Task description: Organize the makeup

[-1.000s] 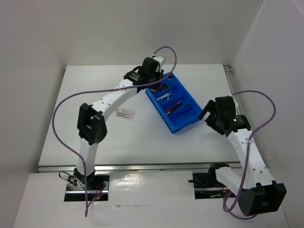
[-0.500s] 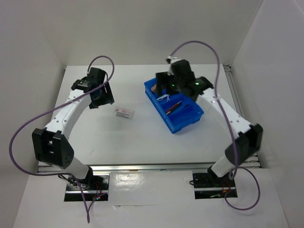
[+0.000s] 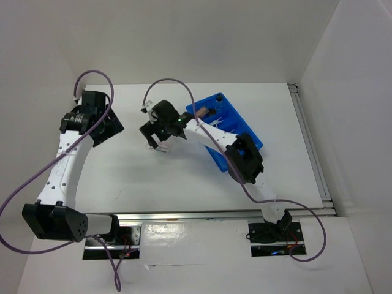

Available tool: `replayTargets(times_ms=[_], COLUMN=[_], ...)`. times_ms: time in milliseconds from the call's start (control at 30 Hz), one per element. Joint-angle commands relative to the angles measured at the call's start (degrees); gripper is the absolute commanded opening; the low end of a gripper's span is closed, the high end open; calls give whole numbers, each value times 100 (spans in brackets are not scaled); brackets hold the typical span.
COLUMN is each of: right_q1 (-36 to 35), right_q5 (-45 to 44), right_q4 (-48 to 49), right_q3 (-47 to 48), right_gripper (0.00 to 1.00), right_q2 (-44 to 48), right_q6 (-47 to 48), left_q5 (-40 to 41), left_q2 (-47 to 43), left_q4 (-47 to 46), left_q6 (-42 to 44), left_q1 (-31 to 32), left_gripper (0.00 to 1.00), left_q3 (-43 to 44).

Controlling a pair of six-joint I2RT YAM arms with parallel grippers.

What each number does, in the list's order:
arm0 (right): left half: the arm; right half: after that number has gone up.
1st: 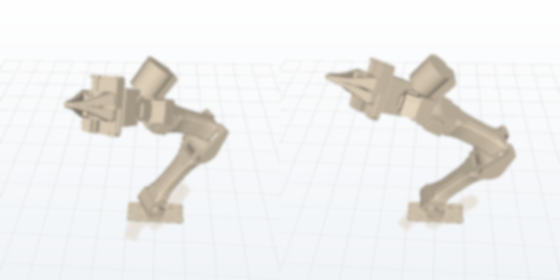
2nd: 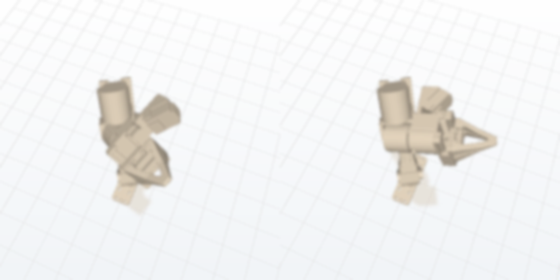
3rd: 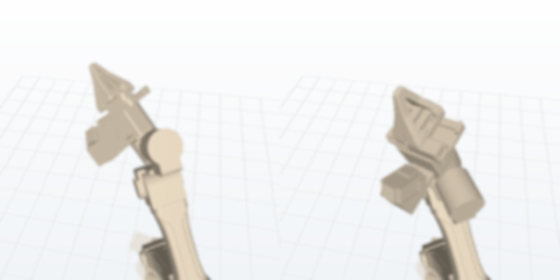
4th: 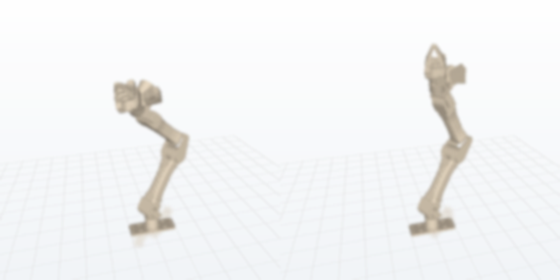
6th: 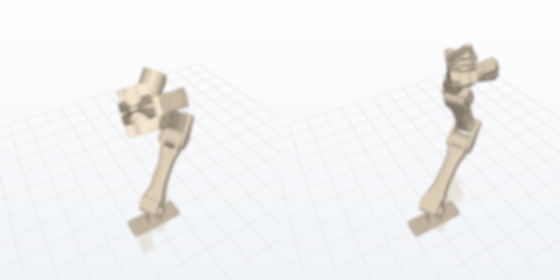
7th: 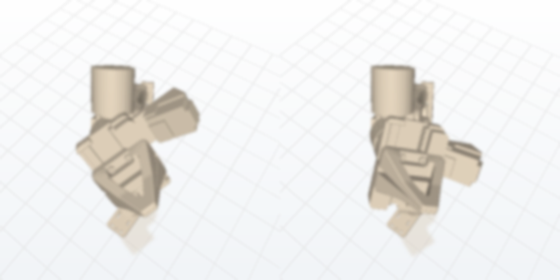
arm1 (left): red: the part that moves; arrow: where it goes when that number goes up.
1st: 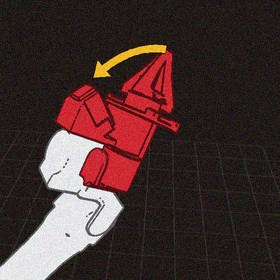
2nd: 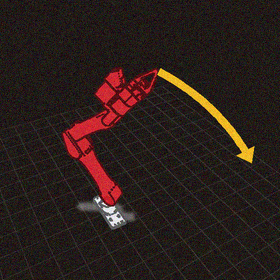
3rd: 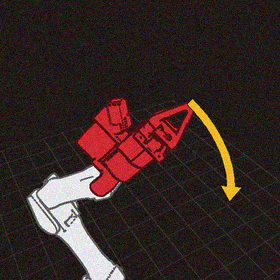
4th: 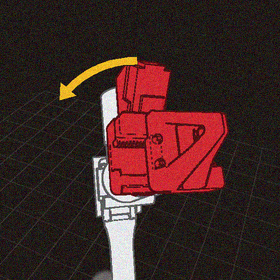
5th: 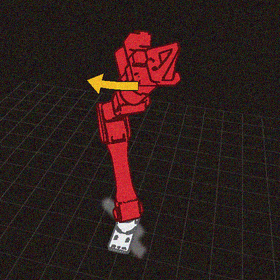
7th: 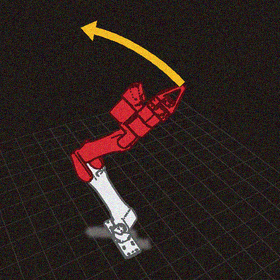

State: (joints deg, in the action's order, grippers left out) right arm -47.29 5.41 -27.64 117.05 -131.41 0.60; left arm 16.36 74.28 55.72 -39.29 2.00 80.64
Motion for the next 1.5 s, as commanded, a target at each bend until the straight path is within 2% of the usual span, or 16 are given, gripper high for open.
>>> replayTargets(times_ms=[0, 200, 300, 567, 900, 967, 1067, 1100, 1333, 1467], right_q1=[-96, -211, -211, -211, -211, -211, -324, -325, -501, -501], right_q5=[74, 232, 294, 127, -4, -258, -636, -690, -690, -874], right_q4=[846, 1374, 1445, 1568, 1499, 1367, 1287, 1235, 1235, 1235], right_q3=[204, -226, -280, -850, -1176, -1176, -1176, -1176, -816, -710], right_gripper=[100, 100, 100, 100, 100, 93, 62, 56, 56, 56], right_q2=[-85, -314, -454, -569, -622, -675, -675, -675, -166, 562], right_q6=[423, 915, 1170, 1346, 1338, 1249, 1047, 978, 977, 837], left_q5=[131, 508, 448, 262, 157, 157, 105, 104, 104, 218], left_q2=[-80, -28, 25, 78, 244, 245, 306, 306, 359, 412], left_q4=[175, 228, 176, -140, -273, -273, -273, -273, -220, -106], left_q6=[-61, 0, 123, 299, 352, 352, 352, 352, 299, 246], left_q1=[-42, -156, -287, -577, -631, -631, -631, -631, -631, -631], left_gripper=[81, 81, 80, 80, 80, 80, 80, 80, 79, 79], left_q3=[-57, -163, -215, -540, -664, -611, -559, -558, -383, -199])
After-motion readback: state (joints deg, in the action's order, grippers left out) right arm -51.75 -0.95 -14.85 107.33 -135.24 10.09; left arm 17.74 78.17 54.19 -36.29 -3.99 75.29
